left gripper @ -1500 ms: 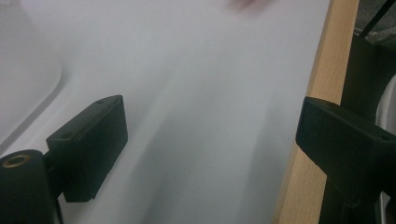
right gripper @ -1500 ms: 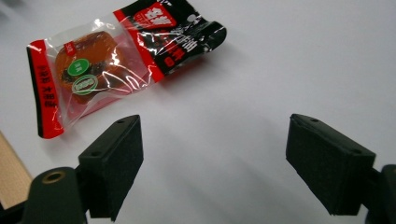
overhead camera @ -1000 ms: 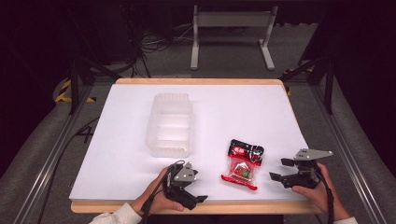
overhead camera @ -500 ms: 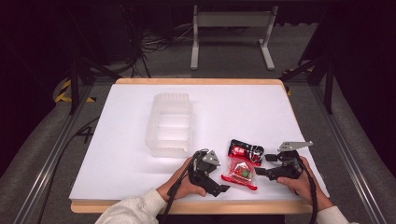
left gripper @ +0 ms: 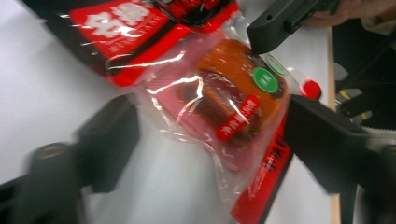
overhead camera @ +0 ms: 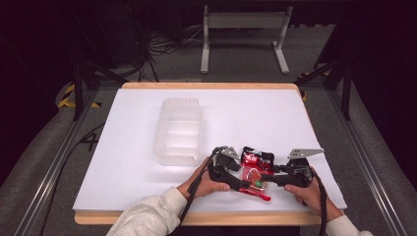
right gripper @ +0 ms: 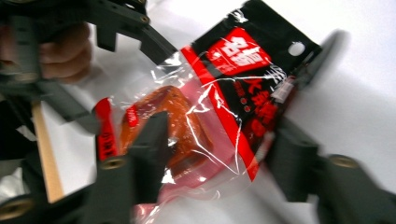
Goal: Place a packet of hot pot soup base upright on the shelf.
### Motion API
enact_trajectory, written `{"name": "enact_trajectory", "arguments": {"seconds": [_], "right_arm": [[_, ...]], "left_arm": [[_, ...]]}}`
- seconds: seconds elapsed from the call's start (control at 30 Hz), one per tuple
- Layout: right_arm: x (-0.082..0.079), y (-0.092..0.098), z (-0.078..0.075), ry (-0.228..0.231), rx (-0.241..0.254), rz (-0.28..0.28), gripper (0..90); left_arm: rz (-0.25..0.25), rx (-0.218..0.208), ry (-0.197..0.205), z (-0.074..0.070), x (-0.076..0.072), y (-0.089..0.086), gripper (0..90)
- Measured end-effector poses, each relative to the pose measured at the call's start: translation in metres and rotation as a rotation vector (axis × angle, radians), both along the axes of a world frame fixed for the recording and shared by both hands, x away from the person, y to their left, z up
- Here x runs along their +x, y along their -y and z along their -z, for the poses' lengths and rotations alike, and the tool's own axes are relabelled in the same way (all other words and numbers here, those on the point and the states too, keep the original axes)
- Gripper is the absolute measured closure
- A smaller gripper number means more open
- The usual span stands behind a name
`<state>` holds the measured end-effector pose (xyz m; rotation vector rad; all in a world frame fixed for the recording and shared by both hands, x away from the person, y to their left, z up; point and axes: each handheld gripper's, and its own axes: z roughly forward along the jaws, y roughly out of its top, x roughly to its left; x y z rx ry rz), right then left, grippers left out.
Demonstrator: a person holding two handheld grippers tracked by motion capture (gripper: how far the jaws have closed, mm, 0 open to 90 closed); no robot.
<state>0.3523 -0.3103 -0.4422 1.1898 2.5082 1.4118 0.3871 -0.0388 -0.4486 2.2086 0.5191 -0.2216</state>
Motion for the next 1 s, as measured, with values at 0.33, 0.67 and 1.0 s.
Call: {"name": "enact_trajectory", "arguments": {"seconds": [0.33,0.67,1.0], "right_arm": [[-0.013,0.007,-0.017,0.122,0.033,-0.009,90.0],[-0.038,-0.001,-0.044,0.251,0.075,-0.06,90.0],[-0.047,-0.004,-0.054,0.328,0.051,-0.06,89.9]], "left_arm": [[0.025,-0.082,0.038,-0.014,-0.005,-0.012,39.7],[0.024,-0.15,0.145,-0.037,-0.017,-0.033,59.7],[-0.009,-0.143,0.261,-0.048,-0.025,-0.038,86.3]]}}
